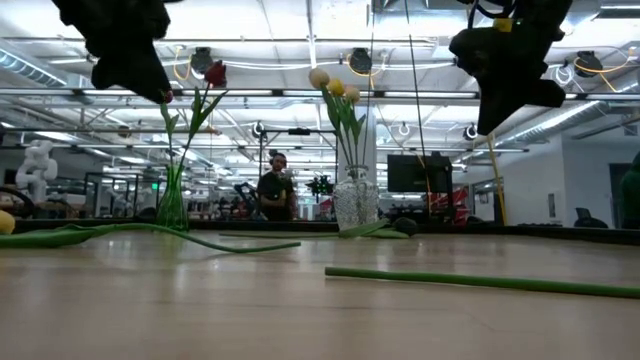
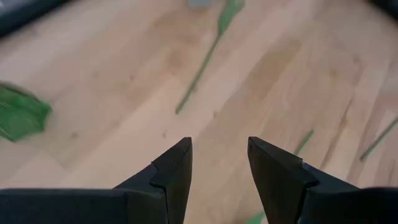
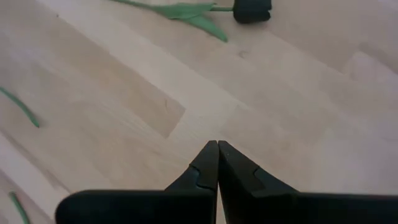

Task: Sort flowers into vase by color
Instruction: Put the yellow tulip into the transparent vase

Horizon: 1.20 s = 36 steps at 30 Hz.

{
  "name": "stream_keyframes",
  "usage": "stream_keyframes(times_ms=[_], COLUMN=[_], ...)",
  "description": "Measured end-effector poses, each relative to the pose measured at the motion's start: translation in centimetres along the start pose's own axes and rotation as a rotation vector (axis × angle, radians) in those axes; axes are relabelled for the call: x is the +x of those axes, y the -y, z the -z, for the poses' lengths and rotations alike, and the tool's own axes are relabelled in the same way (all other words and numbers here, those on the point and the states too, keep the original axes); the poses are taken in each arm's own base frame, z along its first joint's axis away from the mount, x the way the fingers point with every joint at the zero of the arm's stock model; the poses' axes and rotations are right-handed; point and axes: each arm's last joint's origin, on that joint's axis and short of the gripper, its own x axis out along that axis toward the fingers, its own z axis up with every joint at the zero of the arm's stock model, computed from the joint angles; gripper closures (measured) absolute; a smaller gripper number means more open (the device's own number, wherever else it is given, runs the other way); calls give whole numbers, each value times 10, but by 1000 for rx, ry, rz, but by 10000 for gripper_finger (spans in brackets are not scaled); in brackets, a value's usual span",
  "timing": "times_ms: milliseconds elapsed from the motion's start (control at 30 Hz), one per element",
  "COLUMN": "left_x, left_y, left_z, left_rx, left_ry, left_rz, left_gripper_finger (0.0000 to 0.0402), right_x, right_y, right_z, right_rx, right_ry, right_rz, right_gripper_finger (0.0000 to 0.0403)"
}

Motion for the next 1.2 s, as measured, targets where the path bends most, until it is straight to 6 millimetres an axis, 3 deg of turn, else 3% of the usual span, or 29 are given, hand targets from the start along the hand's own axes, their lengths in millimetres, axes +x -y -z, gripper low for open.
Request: stream_keyframes(times_ms=[233,500,767,1200], left_x=[27,51,68,101], left_y=[10,24,34,57], left_z=[2,15,40,72], left_rx=[-158,105,305,715], left_ry=[-164,-442,-684,-838], left_rz=[-7,117,57,112], left_gripper_finger=[237,237,237,237], right_x=[0,0,0,-1], right_y=[0,0,-8,-16], right_z=[0,0,-6,-13], right_rx=[-117,-236,-273,-224], right_ry=[0,3,70,146], right_rz=[-1,-4,-68,-139], right_gripper_finger=[402,403,403,403])
